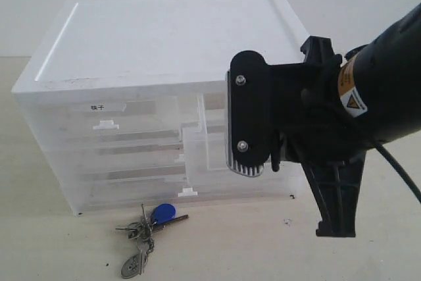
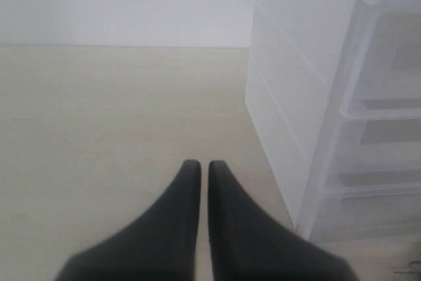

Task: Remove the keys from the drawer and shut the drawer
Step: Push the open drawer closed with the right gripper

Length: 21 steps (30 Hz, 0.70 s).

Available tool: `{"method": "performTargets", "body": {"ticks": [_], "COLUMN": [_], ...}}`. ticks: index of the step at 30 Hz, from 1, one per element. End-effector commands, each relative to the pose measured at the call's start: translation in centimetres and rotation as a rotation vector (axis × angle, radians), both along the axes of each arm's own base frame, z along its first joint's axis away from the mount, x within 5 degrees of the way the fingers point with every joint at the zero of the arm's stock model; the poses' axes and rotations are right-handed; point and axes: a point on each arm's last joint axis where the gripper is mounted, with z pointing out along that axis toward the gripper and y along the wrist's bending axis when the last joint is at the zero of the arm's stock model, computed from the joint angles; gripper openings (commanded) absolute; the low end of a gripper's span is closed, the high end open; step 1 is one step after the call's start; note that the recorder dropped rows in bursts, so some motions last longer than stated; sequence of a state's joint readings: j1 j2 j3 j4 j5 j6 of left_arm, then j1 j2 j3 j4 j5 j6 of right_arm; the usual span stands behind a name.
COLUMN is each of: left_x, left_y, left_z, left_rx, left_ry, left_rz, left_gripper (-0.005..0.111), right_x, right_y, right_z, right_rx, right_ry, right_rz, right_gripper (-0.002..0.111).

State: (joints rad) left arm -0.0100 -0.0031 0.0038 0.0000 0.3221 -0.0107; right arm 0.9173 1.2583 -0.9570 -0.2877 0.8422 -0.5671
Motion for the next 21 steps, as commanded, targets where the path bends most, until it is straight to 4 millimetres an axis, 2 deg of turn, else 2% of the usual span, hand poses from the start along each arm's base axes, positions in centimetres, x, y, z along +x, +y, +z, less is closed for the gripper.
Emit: {"method": "performTargets", "body": {"ticks": [1, 6, 12, 21], "left_x": [0.0, 0.0, 0.0, 0.0], "left_y": [0.0, 0.0, 0.0, 0.0], "left_z": [0.2, 0.2, 0.2, 0.2], "left_rx": [0.003, 0.003, 0.003, 0.003], "left_ry": [-0.012, -0.012, -0.012, -0.012], "left_rz": [-0.001, -0.001, -0.001, -0.001], "left_gripper": [0.005, 0.005, 0.005, 0.005], "right_x": [0.7, 1.4, 2.7, 3.3], "right_y": [0.4, 0.6, 0.7, 1.4], "right_z": [0.5, 0.2, -1.2, -0.5], "right_rx": [0.045, 0.040, -0.036, 0.057], "right_ry": [-0.096, -0.141, -0.200, -0.285], "right_rz": [0.012, -0.029, -0.076, -0.076], "right_gripper": [0.000, 0.000, 0.000, 0.000]}}
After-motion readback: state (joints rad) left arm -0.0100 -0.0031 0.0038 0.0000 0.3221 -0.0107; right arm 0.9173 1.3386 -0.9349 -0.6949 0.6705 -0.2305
